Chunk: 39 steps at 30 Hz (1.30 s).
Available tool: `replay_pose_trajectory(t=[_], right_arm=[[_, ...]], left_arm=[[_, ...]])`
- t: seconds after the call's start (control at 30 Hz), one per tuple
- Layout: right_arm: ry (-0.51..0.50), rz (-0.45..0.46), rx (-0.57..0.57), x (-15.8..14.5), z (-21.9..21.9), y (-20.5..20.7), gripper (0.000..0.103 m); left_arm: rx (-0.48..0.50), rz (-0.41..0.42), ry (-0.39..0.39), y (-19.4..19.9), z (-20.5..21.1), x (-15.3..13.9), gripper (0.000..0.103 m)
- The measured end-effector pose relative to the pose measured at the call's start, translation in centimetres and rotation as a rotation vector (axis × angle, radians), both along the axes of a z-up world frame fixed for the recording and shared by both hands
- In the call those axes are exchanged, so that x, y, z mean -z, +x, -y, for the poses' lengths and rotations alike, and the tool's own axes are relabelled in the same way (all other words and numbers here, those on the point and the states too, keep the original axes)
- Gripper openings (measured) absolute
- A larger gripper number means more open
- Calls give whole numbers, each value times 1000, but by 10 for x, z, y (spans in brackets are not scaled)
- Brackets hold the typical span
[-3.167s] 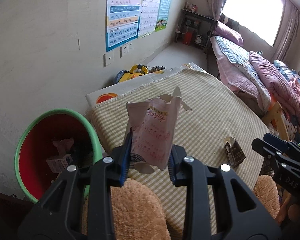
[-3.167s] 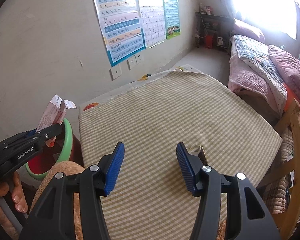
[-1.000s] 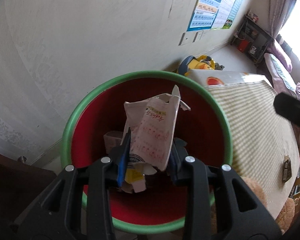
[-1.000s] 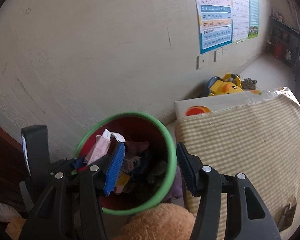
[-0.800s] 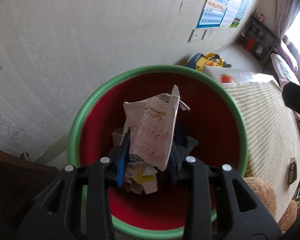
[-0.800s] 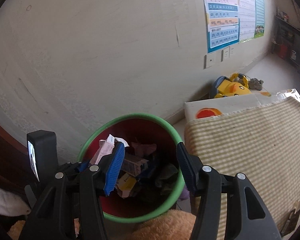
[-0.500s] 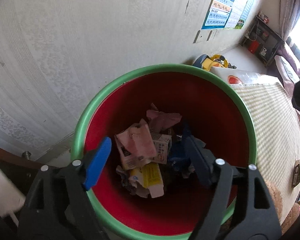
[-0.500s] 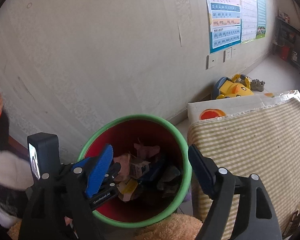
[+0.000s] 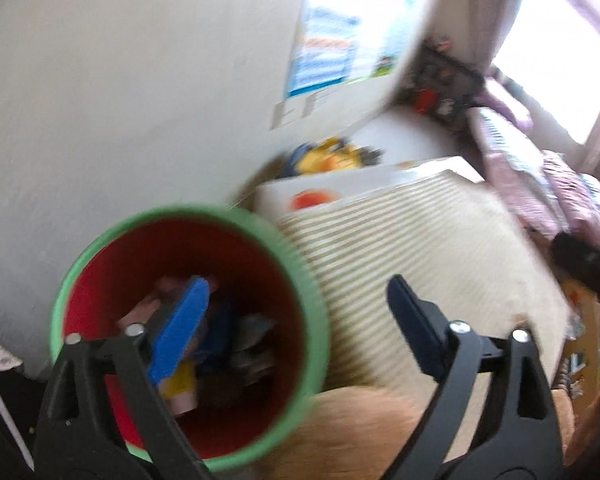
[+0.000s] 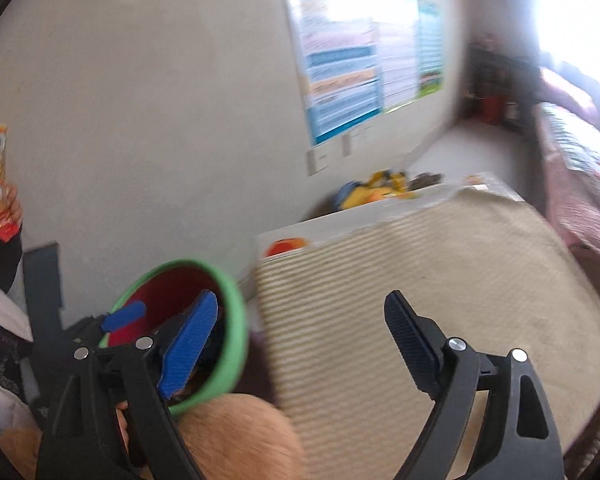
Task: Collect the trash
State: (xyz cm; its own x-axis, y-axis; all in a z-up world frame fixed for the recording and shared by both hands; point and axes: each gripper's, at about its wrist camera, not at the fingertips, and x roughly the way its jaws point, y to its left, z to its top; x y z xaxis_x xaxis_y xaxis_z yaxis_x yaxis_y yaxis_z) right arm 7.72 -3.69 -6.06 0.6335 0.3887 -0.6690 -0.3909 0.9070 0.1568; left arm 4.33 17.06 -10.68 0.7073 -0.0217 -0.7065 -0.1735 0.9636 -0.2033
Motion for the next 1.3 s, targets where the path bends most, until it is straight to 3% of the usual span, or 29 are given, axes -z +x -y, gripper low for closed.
replay_pose_trajectory(t=[0.2, 0.37, 0.57, 0.8, 1.3], right_arm=[[22, 105, 168, -29, 84, -30, 91], [34, 197, 274, -45, 133, -60, 96], [47, 242, 348, -47, 167, -73, 96], [65, 288, 413, -44, 187, -75, 96], [75, 252, 426, -34, 191, -74, 96]], left_arm=[[118, 198, 24, 2, 73, -61, 97], [185, 290, 32, -4, 119, -94, 97], [222, 309, 14, -13, 151, -113, 97], [229, 299, 31, -15, 161, -114, 97], [241, 280, 66, -19, 166, -109, 97]])
